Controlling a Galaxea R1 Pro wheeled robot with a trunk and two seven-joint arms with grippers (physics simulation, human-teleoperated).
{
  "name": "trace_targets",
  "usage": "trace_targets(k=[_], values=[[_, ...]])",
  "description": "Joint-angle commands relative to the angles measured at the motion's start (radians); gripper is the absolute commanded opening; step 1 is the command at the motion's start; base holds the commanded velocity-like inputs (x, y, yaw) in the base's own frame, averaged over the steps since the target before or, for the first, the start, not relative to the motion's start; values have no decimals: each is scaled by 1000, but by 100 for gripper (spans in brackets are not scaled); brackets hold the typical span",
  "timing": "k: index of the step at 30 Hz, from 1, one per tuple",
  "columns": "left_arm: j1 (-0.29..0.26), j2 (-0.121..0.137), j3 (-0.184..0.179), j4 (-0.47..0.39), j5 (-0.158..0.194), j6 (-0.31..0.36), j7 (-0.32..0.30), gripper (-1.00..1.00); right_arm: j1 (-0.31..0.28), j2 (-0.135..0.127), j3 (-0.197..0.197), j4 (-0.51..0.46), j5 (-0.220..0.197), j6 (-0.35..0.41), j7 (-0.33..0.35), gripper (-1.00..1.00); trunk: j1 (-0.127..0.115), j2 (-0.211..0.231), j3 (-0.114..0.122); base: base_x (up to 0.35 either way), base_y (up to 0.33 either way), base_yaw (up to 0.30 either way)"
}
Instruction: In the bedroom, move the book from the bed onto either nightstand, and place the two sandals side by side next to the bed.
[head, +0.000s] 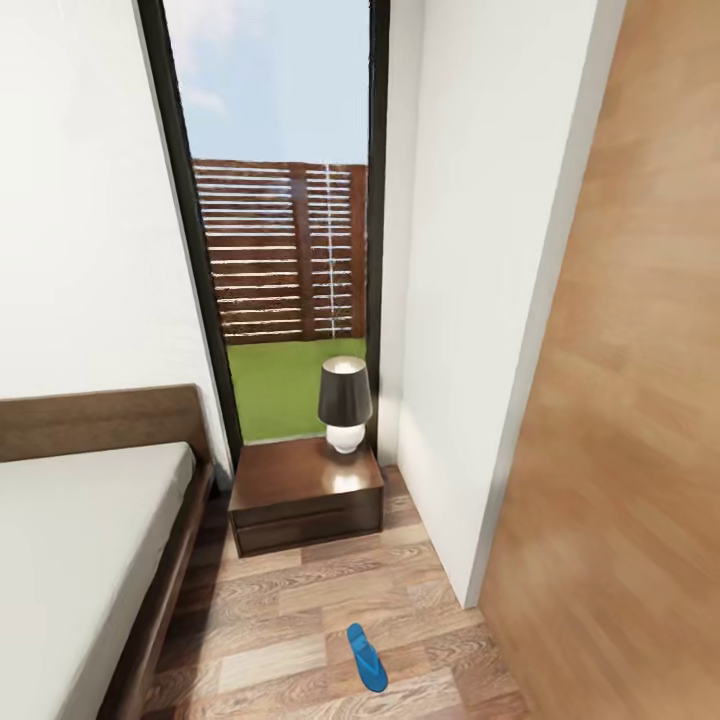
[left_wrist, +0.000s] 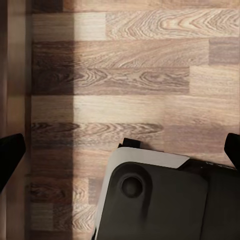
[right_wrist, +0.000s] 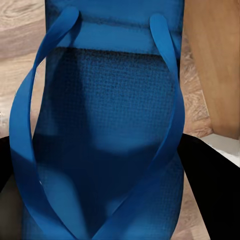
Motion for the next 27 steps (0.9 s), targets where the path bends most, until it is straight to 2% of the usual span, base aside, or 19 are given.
trace_targets(k=[1,11,21,27], values=[[0,0,-9,0,6,-2,4,100,-1,0,-8,3,-1,-7,0,-100,1,-1,0,221,1,43],[0,0,-9,0,6,-2,4,100,-1,0,-7,3,-1,-7,0,-100,1,-1,0,199,-58,148],[0,0,-9,0,6,-2,4,100,-1,0,-7,3,-1,-7,0,-100,1,-1,0,168,-31,51],[0,0,-9,0,6,-2,4,100,-1,0,-7,3,-1,-7,0,-100,1,-1,0,168,-116,188]])
